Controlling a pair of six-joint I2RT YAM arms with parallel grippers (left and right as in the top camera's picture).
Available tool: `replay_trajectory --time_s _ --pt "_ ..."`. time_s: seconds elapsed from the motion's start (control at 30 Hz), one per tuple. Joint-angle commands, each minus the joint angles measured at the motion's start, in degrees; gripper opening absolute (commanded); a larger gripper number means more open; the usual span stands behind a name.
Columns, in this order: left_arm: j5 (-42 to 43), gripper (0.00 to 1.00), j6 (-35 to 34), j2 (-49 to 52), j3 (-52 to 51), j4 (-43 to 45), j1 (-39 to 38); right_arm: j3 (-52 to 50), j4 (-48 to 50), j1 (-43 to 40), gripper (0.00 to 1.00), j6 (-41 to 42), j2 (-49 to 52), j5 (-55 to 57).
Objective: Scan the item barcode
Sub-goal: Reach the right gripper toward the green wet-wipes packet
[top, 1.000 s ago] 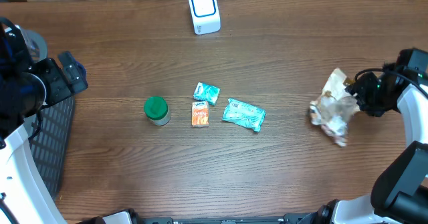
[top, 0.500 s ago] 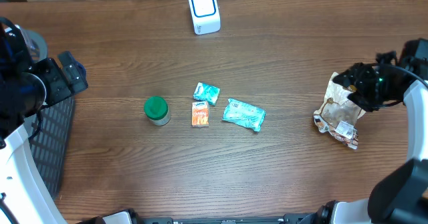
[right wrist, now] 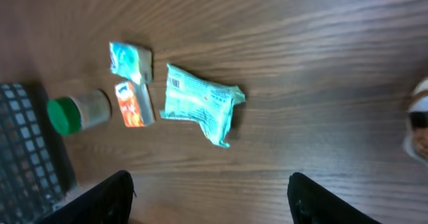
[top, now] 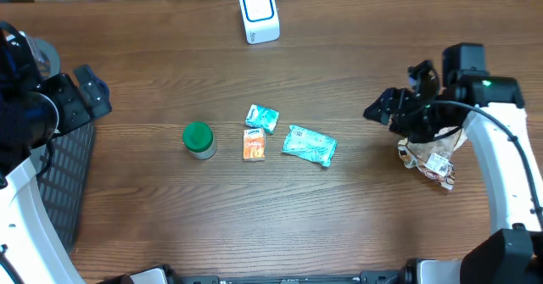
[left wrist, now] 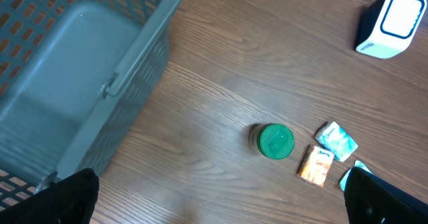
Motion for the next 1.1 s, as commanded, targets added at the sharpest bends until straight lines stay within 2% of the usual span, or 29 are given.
replay_trajectory --time_s 0.0,0.13,0.2,0.57,1.07 --pt "0.42 0.99 1.05 -0.24 0.33 0.07 0.20 -4.46 3.21 1.66 0.75 1.92 -0.02 -1.01" --pt "0.42 1.00 1.07 -0.24 0.33 0.07 0.20 -9.27 8.87 3.52 0.72 4.74 0.00 -2.67" --pt "0.42 1.00 1.07 -0.24 0.33 0.07 0.20 -13.44 14.93 5.73 0.68 7.34 0.00 -2.56" --pt "0.42 1.00 1.07 -0.24 0.33 0.07 0.20 -26.12 35.89 10.19 0.67 19.56 1.97 -0.26" --pt "0.39 1.00 1.07 -0.24 0.33 0.07 0.20 -27.10 46.73 15.63 0.65 28.85 14.53 -3.04"
